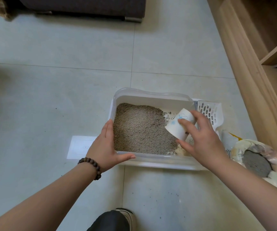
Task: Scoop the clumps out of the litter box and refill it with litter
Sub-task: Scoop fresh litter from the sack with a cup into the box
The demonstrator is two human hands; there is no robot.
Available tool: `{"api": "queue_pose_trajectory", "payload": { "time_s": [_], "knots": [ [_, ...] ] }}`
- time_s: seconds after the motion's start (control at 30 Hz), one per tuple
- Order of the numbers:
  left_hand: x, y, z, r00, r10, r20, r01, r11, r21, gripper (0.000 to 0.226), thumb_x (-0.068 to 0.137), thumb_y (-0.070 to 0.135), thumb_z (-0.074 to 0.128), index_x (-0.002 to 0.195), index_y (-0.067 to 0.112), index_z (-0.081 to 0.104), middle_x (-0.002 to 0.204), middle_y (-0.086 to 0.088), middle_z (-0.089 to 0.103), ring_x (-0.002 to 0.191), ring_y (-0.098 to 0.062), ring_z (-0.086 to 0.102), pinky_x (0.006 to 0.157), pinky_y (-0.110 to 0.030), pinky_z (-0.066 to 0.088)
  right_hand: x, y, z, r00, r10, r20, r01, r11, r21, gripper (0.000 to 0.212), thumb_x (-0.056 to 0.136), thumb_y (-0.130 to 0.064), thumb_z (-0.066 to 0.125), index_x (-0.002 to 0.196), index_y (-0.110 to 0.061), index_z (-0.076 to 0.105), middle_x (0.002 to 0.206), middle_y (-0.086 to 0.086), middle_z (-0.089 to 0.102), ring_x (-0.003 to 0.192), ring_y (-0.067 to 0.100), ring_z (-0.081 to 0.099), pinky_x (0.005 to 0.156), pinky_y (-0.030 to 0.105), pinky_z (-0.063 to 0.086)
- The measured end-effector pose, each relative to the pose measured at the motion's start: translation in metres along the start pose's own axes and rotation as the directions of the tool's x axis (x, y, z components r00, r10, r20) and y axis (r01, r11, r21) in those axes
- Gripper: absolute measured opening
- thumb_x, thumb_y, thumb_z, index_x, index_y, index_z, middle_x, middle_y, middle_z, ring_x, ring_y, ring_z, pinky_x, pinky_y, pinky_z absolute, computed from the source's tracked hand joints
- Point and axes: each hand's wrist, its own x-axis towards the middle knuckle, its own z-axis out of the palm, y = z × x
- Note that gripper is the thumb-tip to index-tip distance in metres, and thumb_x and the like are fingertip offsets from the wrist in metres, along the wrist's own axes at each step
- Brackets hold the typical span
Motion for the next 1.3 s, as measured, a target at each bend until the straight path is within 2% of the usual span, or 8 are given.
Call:
{"api": "queue_pose_trajectory", "payload": {
  "time_s": [0.37, 0.57, 0.63, 0.77, 0.87, 1.07, 1.17, 1.3],
  "knots": [
    [-0.005, 0.007, -0.003, 0.999, -0.044, 0.001, 0.044, 0.999, 0.000, 0.136, 0.055, 0.067, 0.075, 0.151, 0.014, -0.006, 0.160, 0.000, 0.002, 0.146, -0.015, 0.015, 0.113, -0.031, 0.025, -0.015, -0.003, -0.001, 0.972, 0.233, 0.034, -0.235, 0.953, 0.192, 0.058, 0.067, -0.023, 0.084, 0.120, -0.018, 0.060, 0.136, 0.011, 0.040, 0.124, 0.026, 0.044, 0.096, 0.030, 0.039],
    [-0.006, 0.015, -0.010, 0.999, -0.048, 0.011, 0.047, 0.993, 0.106, 0.126, 0.059, 0.065, 0.074, 0.151, 0.008, 0.010, 0.159, -0.008, 0.013, 0.146, -0.022, 0.015, 0.117, -0.030, 0.014, -0.018, -0.004, -0.011, 0.718, 0.643, 0.267, -0.628, 0.432, 0.647, 0.043, 0.075, -0.031, 0.077, 0.114, -0.032, 0.058, 0.122, -0.005, 0.053, 0.107, 0.012, 0.053, 0.078, 0.021, 0.047],
    [-0.007, 0.026, -0.011, 0.998, 0.026, -0.056, -0.017, 0.989, 0.149, 0.110, 0.067, 0.057, 0.074, 0.149, 0.006, 0.020, 0.156, -0.008, 0.022, 0.145, -0.023, 0.016, 0.118, -0.032, 0.013, -0.019, -0.004, -0.017, 0.688, 0.639, 0.343, -0.619, 0.271, 0.737, 0.037, 0.078, -0.027, 0.074, 0.112, -0.028, 0.059, 0.113, -0.005, 0.058, 0.101, 0.013, 0.058, 0.062, 0.013, 0.048],
    [0.001, 0.075, -0.007, 0.976, 0.203, -0.074, -0.195, 0.975, 0.101, 0.090, 0.073, 0.046, 0.075, 0.144, 0.008, 0.035, 0.151, -0.005, 0.036, 0.145, -0.019, 0.021, 0.118, -0.034, 0.017, -0.026, -0.001, -0.030, 0.674, 0.614, 0.411, -0.572, 0.081, 0.816, 0.042, 0.066, -0.037, 0.078, 0.105, -0.030, 0.063, 0.117, 0.009, 0.063, 0.099, 0.018, 0.064, 0.095, 0.038, 0.048],
    [0.011, 0.127, 0.006, 0.950, 0.313, -0.019, -0.312, 0.950, 0.023, 0.080, 0.076, 0.049, 0.072, 0.142, 0.014, 0.041, 0.149, -0.001, 0.040, 0.142, -0.013, 0.026, 0.113, -0.023, 0.017, -0.033, 0.002, -0.053, 0.666, 0.614, 0.424, -0.533, -0.007, 0.846, 0.057, 0.052, -0.046, 0.079, 0.104, -0.028, 0.063, 0.114, 0.012, 0.065, 0.103, 0.019, 0.065, 0.102, 0.039, 0.045],
    [0.015, 0.233, 0.038, 0.854, 0.514, 0.078, -0.486, 0.842, -0.235, 0.067, 0.074, 0.055, 0.066, 0.133, 0.028, 0.050, 0.132, 0.012, 0.055, 0.120, 0.001, 0.047, 0.105, -0.019, 0.035, -0.066, 0.031, -0.123, 0.591, 0.750, 0.298, -0.408, -0.041, 0.912, 0.043, 0.075, -0.031, 0.070, 0.112, -0.012, 0.059, 0.092, 0.001, 0.073, 0.089, 0.011, 0.068, 0.088, 0.034, 0.050],
    [0.006, 0.292, 0.053, 0.787, 0.612, 0.079, -0.563, 0.765, -0.314, 0.073, 0.070, 0.060, 0.055, 0.135, 0.027, 0.049, 0.129, 0.015, 0.055, 0.119, 0.004, 0.045, 0.099, -0.003, 0.027, -0.098, 0.053, -0.171, 0.541, 0.800, 0.260, -0.376, -0.047, 0.925, 0.044, 0.077, -0.035, 0.073, 0.113, -0.013, 0.060, 0.101, 0.005, 0.073, 0.100, 0.019, 0.066, 0.098, 0.039, 0.047],
    [-0.003, 0.386, 0.069, 0.663, 0.745, 0.072, -0.679, 0.639, -0.361, 0.075, 0.072, 0.053, 0.062, 0.140, 0.028, 0.042, 0.130, 0.009, 0.054, 0.118, 0.000, 0.046, 0.098, -0.008, 0.031, -0.143, 0.088, -0.250, 0.476, 0.867, 0.151, -0.234, -0.041, 0.971, 0.037, 0.082, -0.029, 0.062, 0.112, -0.008, 0.060, 0.106, 0.010, 0.071, 0.101, 0.020, 0.067, 0.091, 0.033, 0.051]
  ]
}}
